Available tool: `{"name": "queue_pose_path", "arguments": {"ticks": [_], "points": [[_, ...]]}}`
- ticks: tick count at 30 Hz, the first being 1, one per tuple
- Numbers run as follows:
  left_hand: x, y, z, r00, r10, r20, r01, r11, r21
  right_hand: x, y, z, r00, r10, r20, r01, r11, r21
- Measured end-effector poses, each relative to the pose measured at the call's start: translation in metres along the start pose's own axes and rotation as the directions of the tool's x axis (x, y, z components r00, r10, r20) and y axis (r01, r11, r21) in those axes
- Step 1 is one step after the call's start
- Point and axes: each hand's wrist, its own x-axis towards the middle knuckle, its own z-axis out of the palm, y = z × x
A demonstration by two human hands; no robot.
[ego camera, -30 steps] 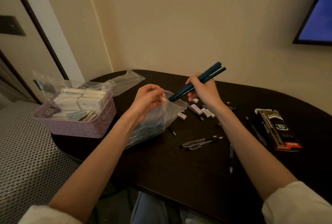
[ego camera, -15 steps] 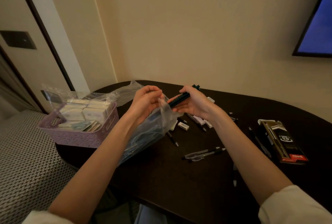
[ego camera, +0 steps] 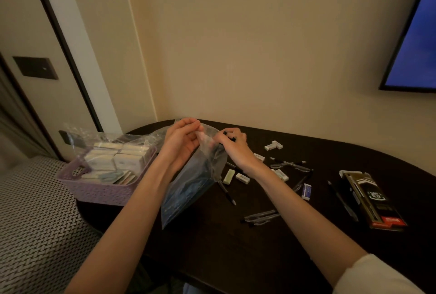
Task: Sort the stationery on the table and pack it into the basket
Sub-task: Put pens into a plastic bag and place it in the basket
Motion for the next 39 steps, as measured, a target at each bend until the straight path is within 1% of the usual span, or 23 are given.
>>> {"name": "queue_pose_path", "arguments": {"ticks": [2,3,5,7,9,11,13,14,16,19,21,22,24,26,27,29,31,34,35,36,37,39], "points": [[-0.001,0.003,-0.003,1.0,0.008,-0.007,-0.008,1.0,0.001,-0.003,-0.003,-0.003,0.991,-0.091,0.094,0.078,0.988,0.137],[-0.001,0.004,-0.003,1.0,0.009,-0.009,-0.009,1.0,0.0,-0.003,-0.004,-0.005,0.983,-0.143,0.11,0.12,0.973,0.195],[-0.002,0.006,-0.005,1.0,0.016,-0.016,-0.016,1.0,0.001,-0.001,-0.003,-0.008,0.977,-0.198,0.078,0.167,0.94,0.297],[-0.004,0.009,-0.006,0.999,0.028,-0.024,-0.028,1.0,0.013,0.003,0.001,-0.012,0.983,-0.18,0.04,0.153,0.917,0.368],[-0.006,0.012,-0.006,0.999,0.039,-0.034,-0.038,0.999,0.019,0.002,0.003,-0.014,0.988,-0.156,-0.001,0.148,0.934,0.325],[-0.008,0.016,-0.007,0.997,0.054,-0.047,-0.053,0.998,0.023,0.0,0.005,-0.014,0.992,-0.126,-0.021,0.128,0.969,0.209],[-0.009,0.021,-0.009,0.996,0.073,-0.05,-0.071,0.996,0.049,-0.003,0.007,-0.013,0.996,-0.084,-0.002,0.084,0.987,0.138],[-0.011,0.023,-0.009,0.995,0.085,-0.047,-0.082,0.994,0.071,-0.003,0.006,-0.012,0.998,-0.065,0.024,0.061,0.988,0.14],[-0.014,0.028,-0.009,0.993,0.112,-0.044,-0.107,0.988,0.112,-0.002,-0.001,-0.01,0.996,-0.071,0.062,0.061,0.985,0.163],[-0.019,0.037,-0.007,0.979,0.183,-0.092,-0.166,0.971,0.173,0.004,-0.019,-0.009,0.994,-0.108,0.032,0.099,0.973,0.209],[-0.021,0.046,-0.004,0.96,0.24,-0.143,-0.21,0.958,0.198,0.009,-0.034,-0.009,0.992,-0.123,0.028,0.109,0.948,0.298],[-0.022,0.052,-0.002,0.946,0.277,-0.17,-0.237,0.945,0.224,0.011,-0.043,-0.009,0.989,-0.139,0.054,0.11,0.925,0.364],[-0.026,0.064,0.003,0.908,0.363,-0.21,-0.279,0.896,0.345,0.017,-0.058,-0.007,0.977,-0.175,0.121,0.097,0.873,0.479],[-0.029,0.074,0.007,0.879,0.419,-0.227,-0.264,0.826,0.499,0.02,-0.068,-0.002,0.967,-0.187,0.171,0.073,0.852,0.519],[-0.03,0.078,0.008,0.88,0.417,-0.228,-0.225,0.788,0.573,0.021,-0.07,0.0,0.964,-0.185,0.189,0.061,0.851,0.522],[-0.031,0.082,0.006,0.909,0.354,-0.221,-0.11,0.714,0.692,0.021,-0.071,0.002,0.958,-0.181,0.221,0.034,0.84,0.542],[-0.028,0.086,0.002,0.937,0.273,-0.22,-0.02,0.668,0.744,0.021,-0.07,0.002,0.956,-0.173,0.236,0.011,0.828,0.56],[-0.024,0.091,0.0,0.946,0.249,-0.208,0.031,0.568,0.822,0.02,-0.071,-0.004,0.954,-0.185,0.237,0.031,0.844,0.536],[-0.023,0.092,0.002,0.953,0.229,-0.197,0.039,0.554,0.832,0.019,-0.072,-0.007,0.952,-0.194,0.237,0.044,0.852,0.521],[-0.021,0.092,0.005,0.965,0.191,-0.182,0.041,0.572,0.82,0.018,-0.072,-0.008,0.952,-0.202,0.229,0.057,0.854,0.516],[-0.02,0.092,0.008,0.974,0.153,-0.167,0.039,0.613,0.789,0.018,-0.071,-0.009,0.956,-0.21,0.203,0.079,0.855,0.512],[-0.015,0.09,0.013,0.977,0.126,-0.175,0.036,0.705,0.708,0.018,-0.062,-0.009,0.971,-0.224,0.082,0.152,0.847,0.51]]}}
